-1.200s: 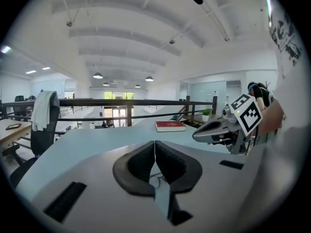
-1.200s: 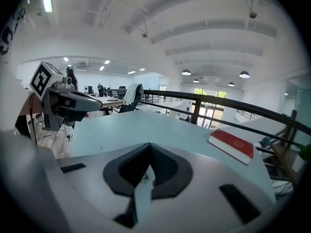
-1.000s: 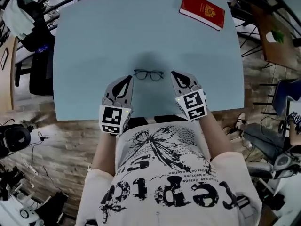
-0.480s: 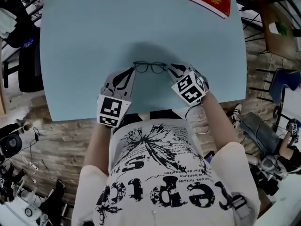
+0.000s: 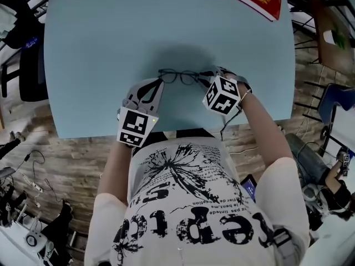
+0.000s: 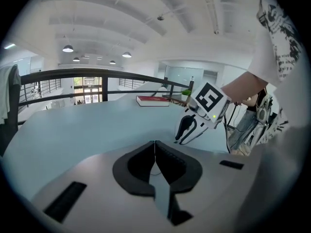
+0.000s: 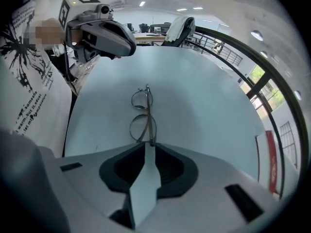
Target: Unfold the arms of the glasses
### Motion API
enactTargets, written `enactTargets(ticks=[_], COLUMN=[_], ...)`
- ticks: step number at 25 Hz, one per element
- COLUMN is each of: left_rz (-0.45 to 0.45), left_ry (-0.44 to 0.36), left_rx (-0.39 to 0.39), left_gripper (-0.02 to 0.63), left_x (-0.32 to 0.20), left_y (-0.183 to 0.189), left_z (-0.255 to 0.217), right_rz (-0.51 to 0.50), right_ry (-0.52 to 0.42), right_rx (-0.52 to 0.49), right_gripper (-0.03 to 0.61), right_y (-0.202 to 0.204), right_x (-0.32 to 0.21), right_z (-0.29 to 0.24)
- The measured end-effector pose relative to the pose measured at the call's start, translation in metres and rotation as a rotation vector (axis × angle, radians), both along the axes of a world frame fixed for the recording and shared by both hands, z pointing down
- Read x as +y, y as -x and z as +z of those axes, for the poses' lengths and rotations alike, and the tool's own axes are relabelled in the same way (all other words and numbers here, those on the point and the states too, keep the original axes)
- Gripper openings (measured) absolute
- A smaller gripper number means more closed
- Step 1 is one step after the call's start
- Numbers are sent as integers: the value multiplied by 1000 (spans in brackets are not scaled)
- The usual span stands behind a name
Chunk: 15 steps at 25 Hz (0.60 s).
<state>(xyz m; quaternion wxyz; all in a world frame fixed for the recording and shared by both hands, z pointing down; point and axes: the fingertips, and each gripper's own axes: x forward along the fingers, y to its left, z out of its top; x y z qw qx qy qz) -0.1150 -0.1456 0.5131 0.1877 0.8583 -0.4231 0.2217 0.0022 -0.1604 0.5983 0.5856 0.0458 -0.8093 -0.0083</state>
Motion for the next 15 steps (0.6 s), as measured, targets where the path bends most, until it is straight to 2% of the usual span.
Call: enactTargets(ticks=[6,10,13,15], left_rz=[22,40,103,178], left_ry=[18,35,79,99], left_rx=[-21,-41,-98,-156], left_gripper=[18,18,20,20], left_x=[-3,-6,-5,-5], left_y=[-4,-6,-11,-17], left_z=[9,16,30,38], right_rz=[-129,-173,-176,-179], right_ry=[-6,-13,-6,0], right_rx=[52,61,52,50], right_gripper=[48,37,35,35], right_y=[3,4,5,6], right_x=[3,4,3,4], right_z=[10,15,14,14])
